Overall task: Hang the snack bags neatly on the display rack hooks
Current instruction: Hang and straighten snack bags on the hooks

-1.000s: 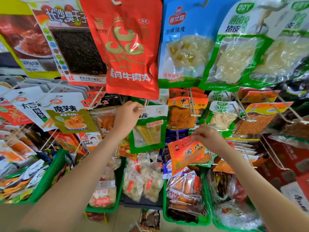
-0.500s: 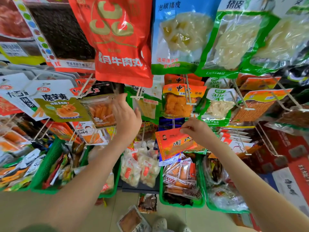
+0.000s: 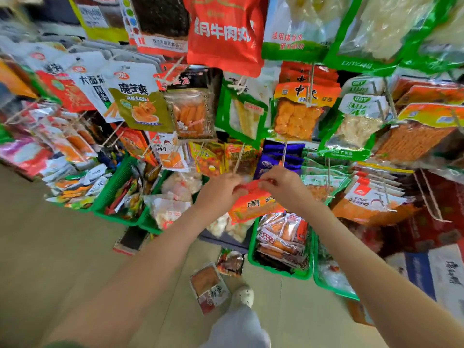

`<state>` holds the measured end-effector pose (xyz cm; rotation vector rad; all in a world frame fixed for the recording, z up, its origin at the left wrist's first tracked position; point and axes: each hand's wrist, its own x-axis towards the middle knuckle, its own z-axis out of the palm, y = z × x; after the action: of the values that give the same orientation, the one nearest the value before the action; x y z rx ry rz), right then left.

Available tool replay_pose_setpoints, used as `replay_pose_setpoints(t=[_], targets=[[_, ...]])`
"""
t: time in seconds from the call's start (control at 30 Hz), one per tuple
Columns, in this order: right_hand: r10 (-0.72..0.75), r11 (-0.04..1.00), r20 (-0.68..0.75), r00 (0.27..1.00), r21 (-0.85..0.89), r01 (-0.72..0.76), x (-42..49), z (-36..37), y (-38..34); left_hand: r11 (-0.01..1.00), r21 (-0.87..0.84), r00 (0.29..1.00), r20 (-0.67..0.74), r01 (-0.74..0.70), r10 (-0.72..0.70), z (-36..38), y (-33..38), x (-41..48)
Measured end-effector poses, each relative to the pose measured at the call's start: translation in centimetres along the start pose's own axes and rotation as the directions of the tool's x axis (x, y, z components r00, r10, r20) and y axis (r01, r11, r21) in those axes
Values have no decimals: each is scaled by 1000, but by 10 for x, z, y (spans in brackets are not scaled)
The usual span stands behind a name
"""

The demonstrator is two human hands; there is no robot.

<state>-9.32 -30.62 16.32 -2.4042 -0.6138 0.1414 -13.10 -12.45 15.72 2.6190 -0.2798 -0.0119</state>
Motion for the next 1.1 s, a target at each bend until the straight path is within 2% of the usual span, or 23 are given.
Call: replay_pose_setpoints(t=[0.1,0.23,0.47,0.57,0.63,0.77,0.9,1.1], targets=[[-39,999,13,999,23,38,-9,20,-16,992,-7,992,-3,127,-127,-5,-7,-28],[-117,992,29,993,-42,118,-7,44,-45,972,55,974,-22,228,-228,-22,-23,-62],[-248,969,39,968,-8,248,16,93,-104,951,74,950,-109,301,-292,-63,-75,-103],[-257,966,48,965,-22,258,38,120,-129,945,76,944,-114,319,-310,-81,-109,-113],[-225,974,50,973,-29,226,60,138,-148,941,70,939,-121,331,-322,-94,-139,-115],[-133,979,30,991,158,127,121,181,-185,938,-9,933,-104,346,-345,-122,-217,-106],[33,979,94,995,199,-52,193,252,-218,935,-22,935,-6,354,-354,-152,-324,-89],[149,970,159,976,169,-175,298,355,-279,917,-15,915,71,398,-396,-193,-478,-54]])
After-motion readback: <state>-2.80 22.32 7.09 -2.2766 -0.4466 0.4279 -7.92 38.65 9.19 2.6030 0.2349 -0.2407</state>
